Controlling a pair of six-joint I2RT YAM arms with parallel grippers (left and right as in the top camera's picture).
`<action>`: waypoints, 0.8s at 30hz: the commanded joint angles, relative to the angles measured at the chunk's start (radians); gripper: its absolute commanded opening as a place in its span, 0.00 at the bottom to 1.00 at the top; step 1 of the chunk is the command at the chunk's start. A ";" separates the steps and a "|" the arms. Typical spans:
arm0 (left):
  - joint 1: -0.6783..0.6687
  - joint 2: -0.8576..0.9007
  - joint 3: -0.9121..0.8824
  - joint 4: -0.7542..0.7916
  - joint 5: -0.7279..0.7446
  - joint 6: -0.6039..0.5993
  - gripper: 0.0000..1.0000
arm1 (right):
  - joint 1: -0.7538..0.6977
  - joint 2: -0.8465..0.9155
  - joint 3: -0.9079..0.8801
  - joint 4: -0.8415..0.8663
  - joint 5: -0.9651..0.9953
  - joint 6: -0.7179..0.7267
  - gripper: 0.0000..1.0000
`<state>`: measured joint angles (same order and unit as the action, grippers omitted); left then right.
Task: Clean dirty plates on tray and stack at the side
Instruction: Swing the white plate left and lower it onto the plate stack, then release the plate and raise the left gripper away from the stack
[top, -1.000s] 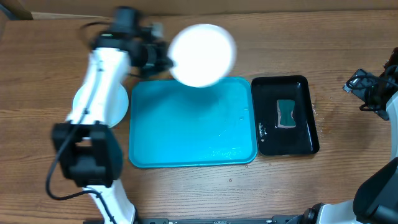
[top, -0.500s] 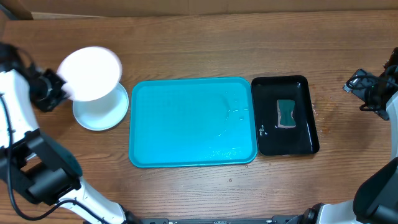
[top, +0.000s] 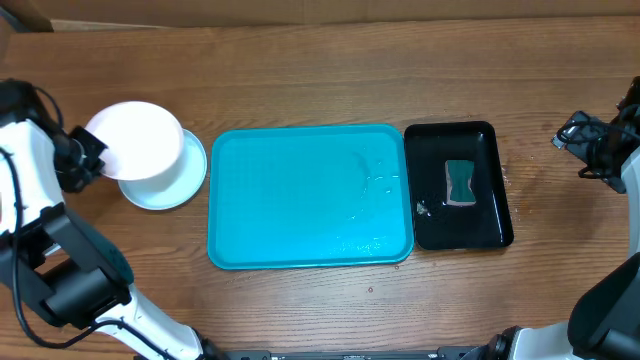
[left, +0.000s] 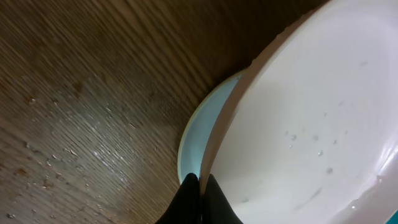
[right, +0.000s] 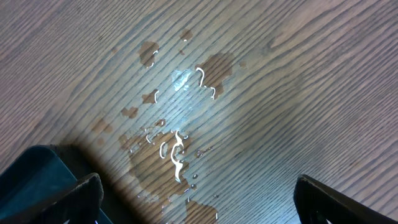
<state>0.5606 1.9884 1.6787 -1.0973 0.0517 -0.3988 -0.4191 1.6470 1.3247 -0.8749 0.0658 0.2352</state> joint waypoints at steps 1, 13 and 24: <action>-0.025 0.007 -0.069 0.035 -0.018 -0.029 0.04 | -0.003 0.000 0.003 0.005 0.000 0.004 1.00; -0.037 0.006 -0.028 0.022 0.319 0.152 0.85 | -0.003 0.000 0.003 0.005 -0.001 0.004 1.00; -0.247 0.006 -0.008 -0.129 0.436 0.306 0.74 | -0.003 0.000 0.003 0.005 0.000 0.004 1.00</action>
<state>0.3920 1.9884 1.6524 -1.2098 0.5171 -0.1436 -0.4191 1.6470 1.3247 -0.8745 0.0662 0.2356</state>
